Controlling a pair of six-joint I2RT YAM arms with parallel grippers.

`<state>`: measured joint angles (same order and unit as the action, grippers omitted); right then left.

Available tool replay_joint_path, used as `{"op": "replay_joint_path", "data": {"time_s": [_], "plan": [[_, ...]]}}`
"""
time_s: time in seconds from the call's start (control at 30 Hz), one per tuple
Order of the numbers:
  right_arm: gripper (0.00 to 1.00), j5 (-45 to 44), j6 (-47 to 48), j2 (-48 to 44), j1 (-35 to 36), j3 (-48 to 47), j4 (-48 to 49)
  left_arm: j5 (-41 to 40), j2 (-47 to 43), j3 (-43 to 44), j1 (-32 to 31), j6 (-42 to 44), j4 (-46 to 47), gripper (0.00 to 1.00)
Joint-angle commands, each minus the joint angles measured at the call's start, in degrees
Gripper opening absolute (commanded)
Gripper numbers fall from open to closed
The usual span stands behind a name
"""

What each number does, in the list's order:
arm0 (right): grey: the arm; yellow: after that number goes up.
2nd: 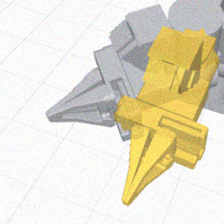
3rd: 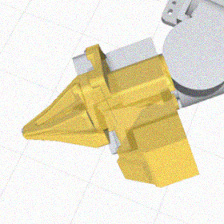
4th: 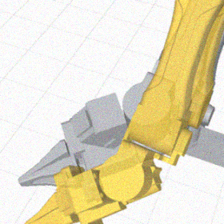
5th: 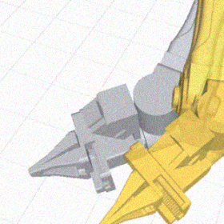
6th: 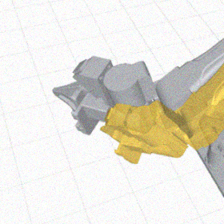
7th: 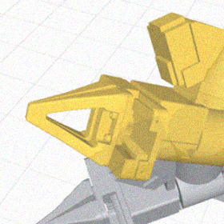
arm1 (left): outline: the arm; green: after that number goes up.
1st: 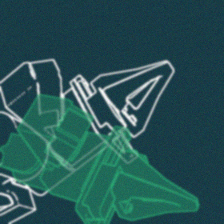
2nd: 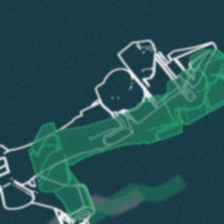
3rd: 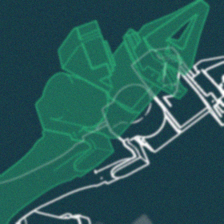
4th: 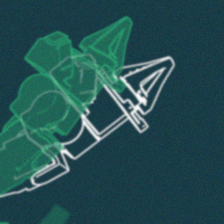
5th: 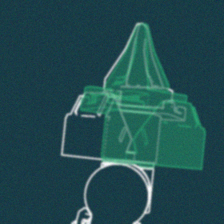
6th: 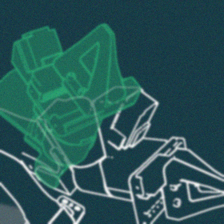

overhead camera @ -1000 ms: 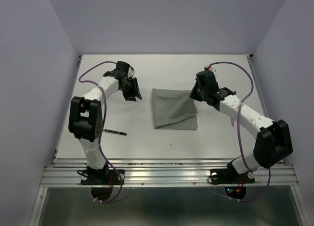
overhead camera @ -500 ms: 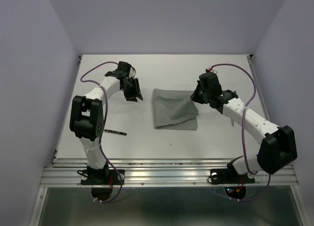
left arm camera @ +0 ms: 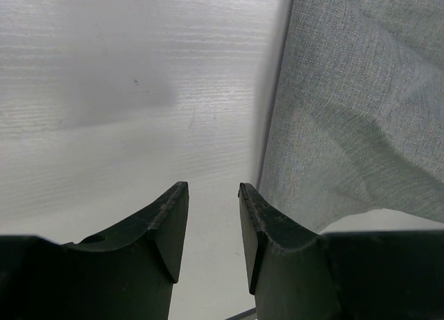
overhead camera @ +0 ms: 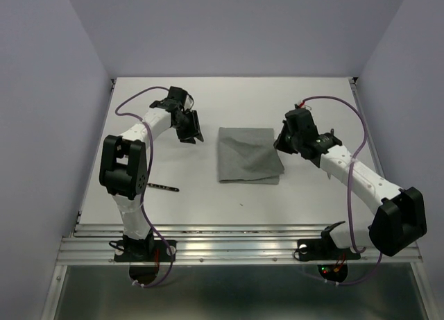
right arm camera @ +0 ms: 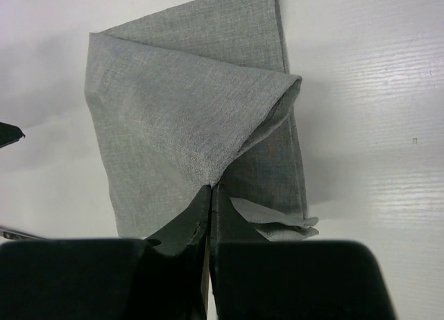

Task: Fold the napkin into a case and place the utensils inside
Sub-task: Fold the rectangle-folded napkin at the center of the board.

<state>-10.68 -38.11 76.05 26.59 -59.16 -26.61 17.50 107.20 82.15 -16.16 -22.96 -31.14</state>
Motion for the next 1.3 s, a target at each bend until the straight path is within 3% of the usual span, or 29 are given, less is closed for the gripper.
{"op": "replay_joint_path", "data": {"time_s": [0.0, 0.6, 0.63, 0.7, 0.77, 1.0, 1.27], "plan": [[0.01, -1.98, 0.84, -2.13, -0.31, -0.43, -0.02, -0.1, -0.15, 2.67, -0.71, 0.37, -0.86, 0.46], [0.01, -3.82, 1.37, -1.79, -0.31, 1.5, -1.34, 0.87, -0.67, 3.19, -2.91, 1.34, -1.91, 0.46], [0.02, -5.22, 1.28, -1.61, -0.31, 1.85, -1.6, 1.92, -1.2, 3.02, -3.69, 1.77, -1.91, 0.46], [0.37, -7.5, 1.02, -0.38, -0.31, 2.29, -2.74, 2.54, -1.9, 2.32, -4.49, 2.13, -2.26, 0.46], [0.55, -11.37, 0.84, 0.93, -0.31, 2.82, -3.62, 2.98, -3.13, 1.44, -6.41, 2.83, -2.79, 0.46], [0.56, -9.55, 1.98, 4.71, -4.87, 1.07, -1.17, 5.79, -5.59, -3.04, -11.25, 2.75, -0.69, 0.46], [0.53, 3.46, 2.95, 11.13, -13.31, -1.48, 5.43, 7.73, -4.1, -5.42, -14.68, 1.87, 2.04, 0.46]]}}
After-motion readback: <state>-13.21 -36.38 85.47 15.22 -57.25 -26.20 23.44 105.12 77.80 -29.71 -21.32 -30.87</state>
